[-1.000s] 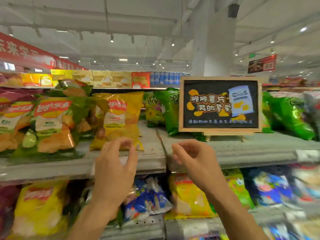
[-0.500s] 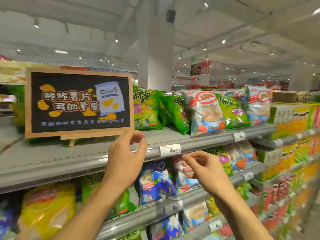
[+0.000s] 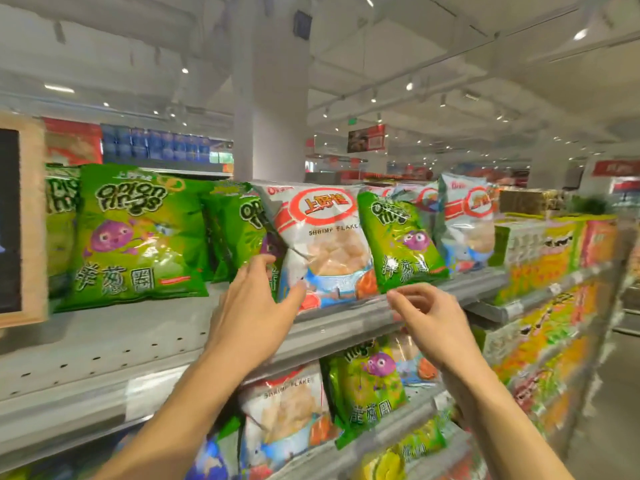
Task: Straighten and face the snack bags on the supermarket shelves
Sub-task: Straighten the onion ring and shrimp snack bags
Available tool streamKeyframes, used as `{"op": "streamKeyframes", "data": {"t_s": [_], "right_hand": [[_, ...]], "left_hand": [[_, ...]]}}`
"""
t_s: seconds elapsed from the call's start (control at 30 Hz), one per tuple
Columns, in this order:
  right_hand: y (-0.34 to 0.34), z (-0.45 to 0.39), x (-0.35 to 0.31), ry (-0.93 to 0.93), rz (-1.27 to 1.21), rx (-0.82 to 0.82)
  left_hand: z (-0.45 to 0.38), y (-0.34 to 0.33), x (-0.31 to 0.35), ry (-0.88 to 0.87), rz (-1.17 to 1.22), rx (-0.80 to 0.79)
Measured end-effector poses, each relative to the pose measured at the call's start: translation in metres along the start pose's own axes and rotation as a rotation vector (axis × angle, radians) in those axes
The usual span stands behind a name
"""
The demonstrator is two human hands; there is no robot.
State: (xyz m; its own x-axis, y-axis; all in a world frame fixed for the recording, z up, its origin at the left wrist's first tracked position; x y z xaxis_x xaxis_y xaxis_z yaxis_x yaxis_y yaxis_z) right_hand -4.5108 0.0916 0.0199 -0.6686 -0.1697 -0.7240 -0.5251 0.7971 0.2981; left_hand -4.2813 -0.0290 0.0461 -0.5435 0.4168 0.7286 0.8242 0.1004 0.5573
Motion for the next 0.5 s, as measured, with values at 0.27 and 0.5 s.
{"op": "streamKeyframes", "data": {"t_s": [0.27,0.5], "right_hand": [[0.048,-0.103,0.064,0.036,0.276,0.035],[0.038,-0.163,0.103,0.028,0.135,-0.339]], "left_hand": [[-0.025,-0.041,0.029,0.092,-0.032,-0.034],[-0.025,-0.05,0.037,0.232,0.112,0.112]]}}
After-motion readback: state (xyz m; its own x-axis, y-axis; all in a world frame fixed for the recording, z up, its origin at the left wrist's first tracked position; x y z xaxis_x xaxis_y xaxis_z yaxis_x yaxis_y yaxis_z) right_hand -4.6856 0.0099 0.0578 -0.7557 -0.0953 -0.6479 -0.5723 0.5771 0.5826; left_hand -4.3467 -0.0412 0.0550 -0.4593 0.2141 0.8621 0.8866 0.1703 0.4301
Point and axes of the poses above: each hand's wrist, its own z-axis away from the middle knuckle, its own y-axis out of the back of the hand, x = y × z, the point moved 5 cm from there along -z, towards the middle knuckle, and after that the axes turned 14 degrees about y, right-handed, at the moved point
